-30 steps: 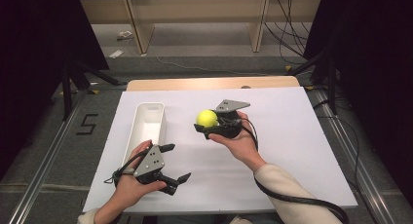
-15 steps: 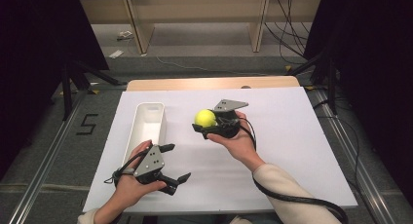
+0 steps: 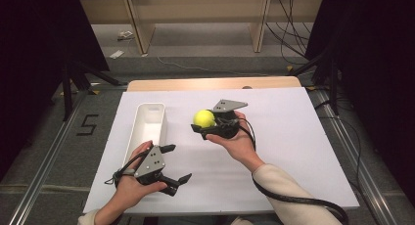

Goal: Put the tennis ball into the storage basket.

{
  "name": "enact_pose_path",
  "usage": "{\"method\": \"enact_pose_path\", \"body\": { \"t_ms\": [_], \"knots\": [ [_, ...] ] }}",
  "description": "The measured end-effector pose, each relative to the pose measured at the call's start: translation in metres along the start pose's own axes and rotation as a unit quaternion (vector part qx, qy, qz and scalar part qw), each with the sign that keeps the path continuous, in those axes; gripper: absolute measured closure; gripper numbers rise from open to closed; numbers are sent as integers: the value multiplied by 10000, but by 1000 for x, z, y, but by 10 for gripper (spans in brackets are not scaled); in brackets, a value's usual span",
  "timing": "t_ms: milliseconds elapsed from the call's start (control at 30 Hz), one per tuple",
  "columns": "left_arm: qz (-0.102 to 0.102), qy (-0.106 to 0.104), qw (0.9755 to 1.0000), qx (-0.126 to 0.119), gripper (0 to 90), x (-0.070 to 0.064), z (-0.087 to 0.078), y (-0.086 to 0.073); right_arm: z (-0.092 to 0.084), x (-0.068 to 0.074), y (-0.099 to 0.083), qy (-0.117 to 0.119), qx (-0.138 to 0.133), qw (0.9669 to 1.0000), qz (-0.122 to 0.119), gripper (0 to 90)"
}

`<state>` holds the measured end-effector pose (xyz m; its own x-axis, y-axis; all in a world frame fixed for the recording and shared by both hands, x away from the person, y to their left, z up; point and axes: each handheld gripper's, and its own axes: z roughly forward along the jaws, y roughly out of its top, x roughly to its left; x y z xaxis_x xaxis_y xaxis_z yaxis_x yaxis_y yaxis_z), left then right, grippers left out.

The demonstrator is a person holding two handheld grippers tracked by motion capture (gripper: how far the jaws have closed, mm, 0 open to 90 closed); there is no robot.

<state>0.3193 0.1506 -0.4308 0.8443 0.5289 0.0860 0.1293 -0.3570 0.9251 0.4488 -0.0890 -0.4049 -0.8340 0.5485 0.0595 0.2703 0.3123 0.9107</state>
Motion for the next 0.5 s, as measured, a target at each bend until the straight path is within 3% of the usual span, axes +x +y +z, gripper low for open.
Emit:
{"method": "enact_pose_path", "body": {
  "t_ms": [500],
  "knots": [
    [-2,1,10000,0,4,0,0,0,2,4,4,41,-27,10000,-27,262]
  ]
}}
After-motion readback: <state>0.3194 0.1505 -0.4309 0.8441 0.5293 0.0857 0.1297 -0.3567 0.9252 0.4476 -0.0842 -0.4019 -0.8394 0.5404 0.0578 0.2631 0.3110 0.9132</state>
